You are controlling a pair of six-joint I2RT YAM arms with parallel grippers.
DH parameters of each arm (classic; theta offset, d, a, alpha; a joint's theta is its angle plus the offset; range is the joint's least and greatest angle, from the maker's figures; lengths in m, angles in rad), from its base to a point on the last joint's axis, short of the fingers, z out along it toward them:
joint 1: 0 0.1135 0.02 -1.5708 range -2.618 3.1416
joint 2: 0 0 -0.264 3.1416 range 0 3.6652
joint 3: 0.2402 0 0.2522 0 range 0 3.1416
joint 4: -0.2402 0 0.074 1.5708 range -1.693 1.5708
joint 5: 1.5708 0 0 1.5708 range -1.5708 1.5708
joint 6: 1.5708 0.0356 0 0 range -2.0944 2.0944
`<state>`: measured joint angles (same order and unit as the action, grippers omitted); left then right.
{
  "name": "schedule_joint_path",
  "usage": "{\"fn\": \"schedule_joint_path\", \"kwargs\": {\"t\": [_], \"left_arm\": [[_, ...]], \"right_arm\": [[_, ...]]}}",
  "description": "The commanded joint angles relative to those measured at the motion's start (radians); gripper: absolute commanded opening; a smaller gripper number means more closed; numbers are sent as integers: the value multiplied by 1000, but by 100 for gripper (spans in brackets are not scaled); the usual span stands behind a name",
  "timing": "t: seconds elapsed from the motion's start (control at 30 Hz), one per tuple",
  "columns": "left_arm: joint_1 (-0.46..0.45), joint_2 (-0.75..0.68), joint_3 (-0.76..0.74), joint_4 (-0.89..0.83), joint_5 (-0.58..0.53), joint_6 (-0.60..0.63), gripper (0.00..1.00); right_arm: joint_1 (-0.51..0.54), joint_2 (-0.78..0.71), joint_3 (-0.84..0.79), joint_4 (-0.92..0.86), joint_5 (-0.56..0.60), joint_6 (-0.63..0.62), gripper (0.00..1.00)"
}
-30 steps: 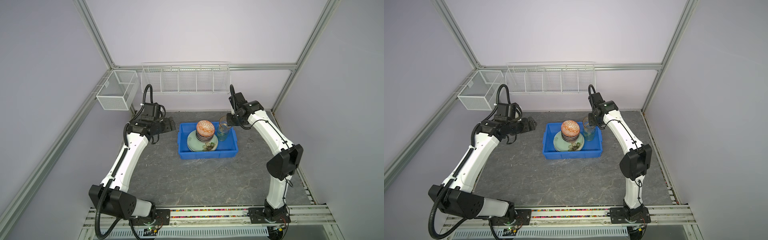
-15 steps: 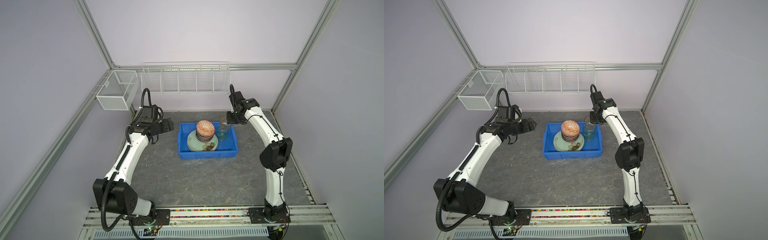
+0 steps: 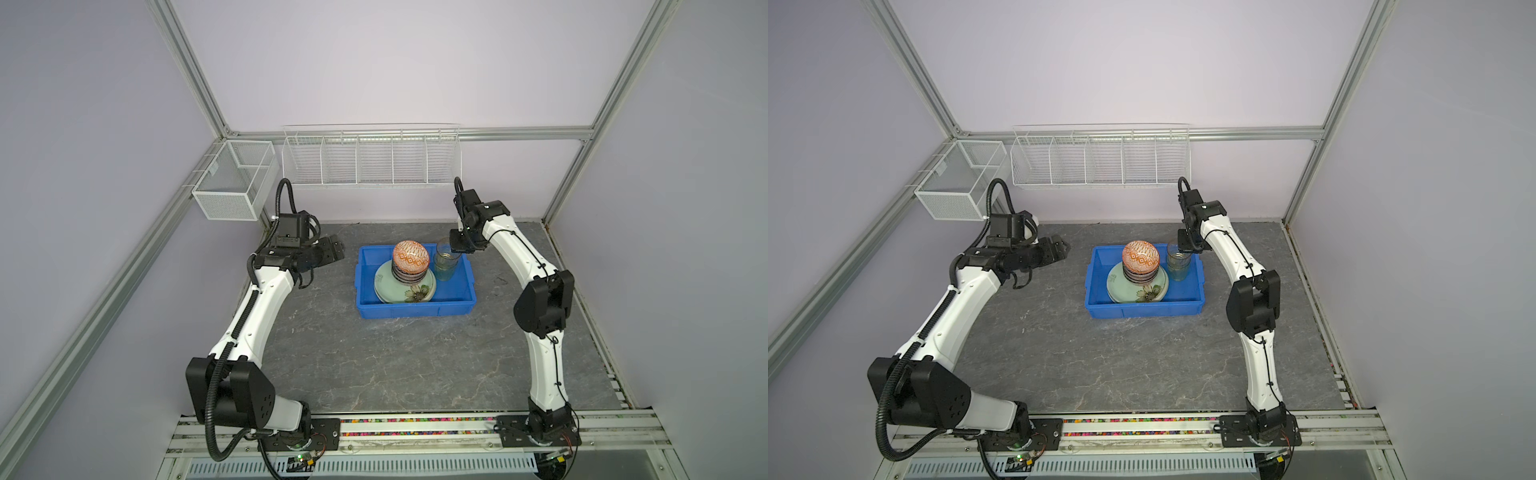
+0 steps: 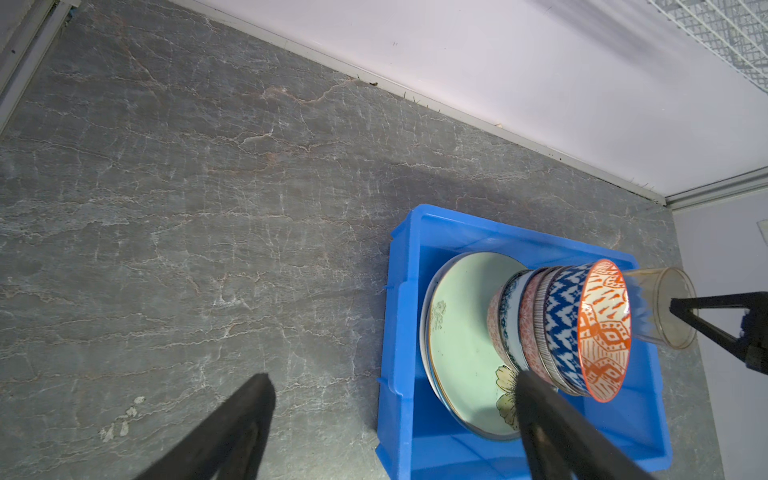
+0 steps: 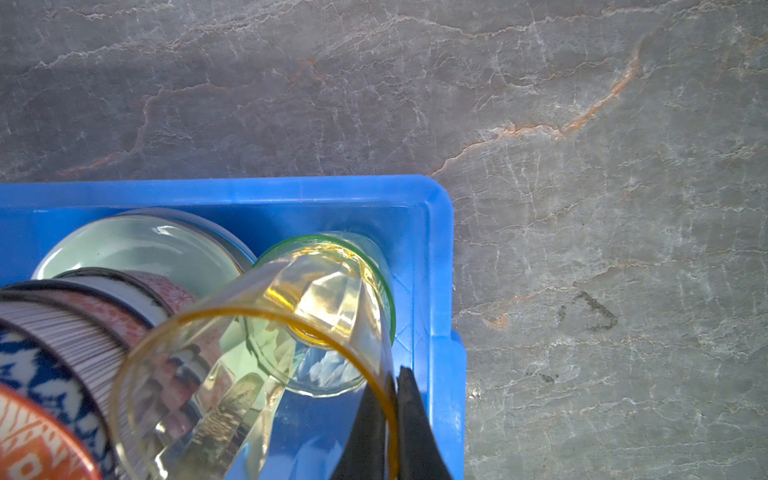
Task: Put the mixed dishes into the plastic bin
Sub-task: 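Carry the yellow cup with the right gripper and lower it beside the green glass, then open the right gripper and withdraw from the yellow cup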
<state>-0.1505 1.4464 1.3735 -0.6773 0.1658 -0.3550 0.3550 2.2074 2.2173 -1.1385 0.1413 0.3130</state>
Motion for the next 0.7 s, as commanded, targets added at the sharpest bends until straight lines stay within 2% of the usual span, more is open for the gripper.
{"fn": "schedule_joint_path", "kwargs": {"t": [0.0,0.33,0.43,0.67], "left_arm": [[8,-18,-16,19,5,-3,91],[15,-33,-30,26,-5,2,91],[17,-41,-38,33,-8,3,91],[27,-68,-64,63,-7,-8,92]], "right_arm": [[-4,1,-24,16,2,-17,7],[-1,-7,-95,44,12,-18,11],[-1,-23,-118,63,10,-18,16],[-1,-69,-128,73,15,-16,35]]}}
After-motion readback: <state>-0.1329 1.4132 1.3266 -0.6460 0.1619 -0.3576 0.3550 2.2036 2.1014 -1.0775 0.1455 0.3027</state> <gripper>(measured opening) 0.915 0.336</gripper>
